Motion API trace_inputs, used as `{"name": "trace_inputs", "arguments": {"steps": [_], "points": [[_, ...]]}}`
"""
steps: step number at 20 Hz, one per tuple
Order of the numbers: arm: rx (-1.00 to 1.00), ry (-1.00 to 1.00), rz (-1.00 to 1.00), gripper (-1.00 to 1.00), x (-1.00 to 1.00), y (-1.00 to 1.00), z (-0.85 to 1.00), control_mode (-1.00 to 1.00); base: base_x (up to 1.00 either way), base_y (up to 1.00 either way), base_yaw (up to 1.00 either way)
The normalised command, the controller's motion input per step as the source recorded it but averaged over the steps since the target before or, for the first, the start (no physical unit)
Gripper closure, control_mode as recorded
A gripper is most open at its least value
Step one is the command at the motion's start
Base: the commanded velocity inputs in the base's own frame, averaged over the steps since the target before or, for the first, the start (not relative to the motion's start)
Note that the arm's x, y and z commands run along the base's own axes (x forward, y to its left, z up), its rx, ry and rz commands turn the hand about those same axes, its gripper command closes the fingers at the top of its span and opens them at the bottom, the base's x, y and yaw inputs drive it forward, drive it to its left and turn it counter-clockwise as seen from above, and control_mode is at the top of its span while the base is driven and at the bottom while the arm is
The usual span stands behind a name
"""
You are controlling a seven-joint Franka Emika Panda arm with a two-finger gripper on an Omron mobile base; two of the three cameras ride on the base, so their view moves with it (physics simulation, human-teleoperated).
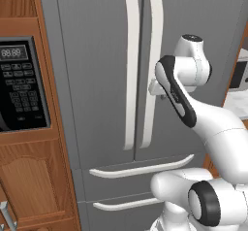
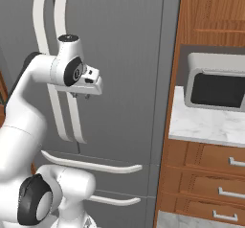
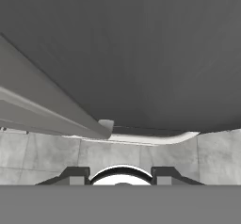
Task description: Open the fridge, grab two sodas, and place both sodas inside the bowl with ice on the dining counter.
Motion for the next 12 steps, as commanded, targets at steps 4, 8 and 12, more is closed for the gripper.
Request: {"name": "trace_inputs", "arguments": {"steps": [4,8,12], "points": [[0.0,0.0,0.0,-1.0,-0.01,0.01,0.0,-1.0,0.0,0.0,0.0],[0.0,0.0,0.0,-1.0,0.0,0.0,0.0,-1.0,0.0,0.0,0.0],[0.0,0.0,0.0,-1.0,-0.04,0.0,0.0,-1.0,0.0,0.0,0.0]]}}
